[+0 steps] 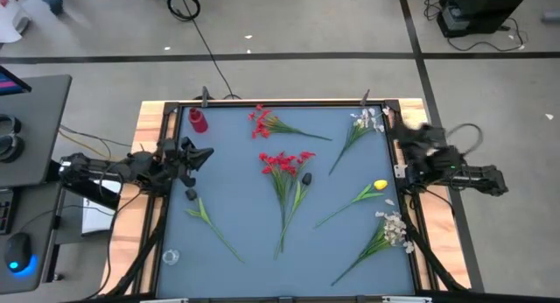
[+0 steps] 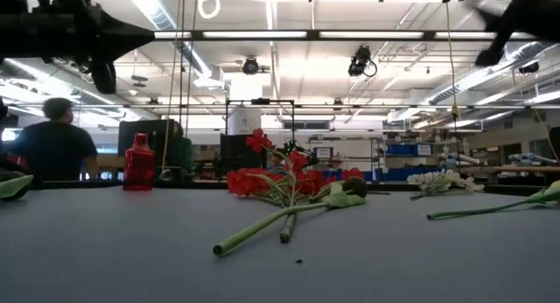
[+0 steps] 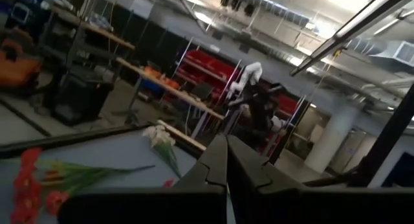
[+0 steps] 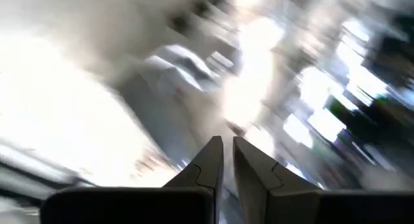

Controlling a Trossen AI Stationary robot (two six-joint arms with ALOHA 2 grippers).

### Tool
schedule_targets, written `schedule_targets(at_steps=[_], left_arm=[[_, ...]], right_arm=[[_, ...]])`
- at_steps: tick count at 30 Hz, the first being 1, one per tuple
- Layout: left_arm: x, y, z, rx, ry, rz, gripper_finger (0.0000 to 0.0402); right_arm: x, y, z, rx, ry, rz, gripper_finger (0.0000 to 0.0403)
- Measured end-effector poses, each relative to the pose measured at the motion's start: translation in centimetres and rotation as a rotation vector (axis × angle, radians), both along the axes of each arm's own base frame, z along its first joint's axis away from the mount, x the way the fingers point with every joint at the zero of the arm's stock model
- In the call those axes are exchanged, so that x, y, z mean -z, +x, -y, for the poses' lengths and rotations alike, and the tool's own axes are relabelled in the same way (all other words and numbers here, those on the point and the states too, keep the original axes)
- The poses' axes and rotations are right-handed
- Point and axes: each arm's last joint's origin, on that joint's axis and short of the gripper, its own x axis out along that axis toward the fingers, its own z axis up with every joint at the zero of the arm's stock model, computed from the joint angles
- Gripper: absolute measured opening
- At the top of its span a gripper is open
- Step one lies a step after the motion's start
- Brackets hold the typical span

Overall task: Sort flowers into vase by color
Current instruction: Put the top white flowers into the red vase

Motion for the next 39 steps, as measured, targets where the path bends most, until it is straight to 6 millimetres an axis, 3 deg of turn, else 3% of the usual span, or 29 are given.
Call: schedule_targets(at_steps=[6, 11, 17, 23, 29, 32, 39], left_arm=[[-1.2, 1.6, 0.2, 0.007, -0.027, -0.087, 0.0034], [-2.7, 3.1, 0.4, 0.007, -0.026, -0.130, 0.0061], [-4.4, 4.9, 0.7, 0.021, -0.024, -0.166, 0.0081], [-5.1, 6.5, 1.0, 0.069, -0.012, -0.209, 0.0087], [-5.0, 7.1, 1.3, 0.124, 0.003, -0.236, 0.0087], [-5.0, 7.1, 1.3, 0.140, -0.015, -0.227, 0.0088], [-5.0, 7.1, 1.6, 0.236, -0.008, -0.227, 0.0127]], right_arm=[[3.5, 2.6, 0.1, -0.238, 0.303, -0.239, 0.0045], [4.1, 4.0, -0.2, -0.412, 0.411, -0.333, 0.0045], [0.5, 6.7, -0.3, -0.531, 0.387, -0.559, 0.0045], [-3.1, 11.4, -0.6, -0.615, 0.310, -0.818, 0.0045], [-6.2, 16.3, -0.1, -0.558, 0.232, -0.669, 0.0045], [-7.4, 18.6, 0.6, -0.575, 0.308, -0.625, 0.0045], [-7.4, 23.9, -0.2, -0.616, 0.344, -0.737, 0.0045]])
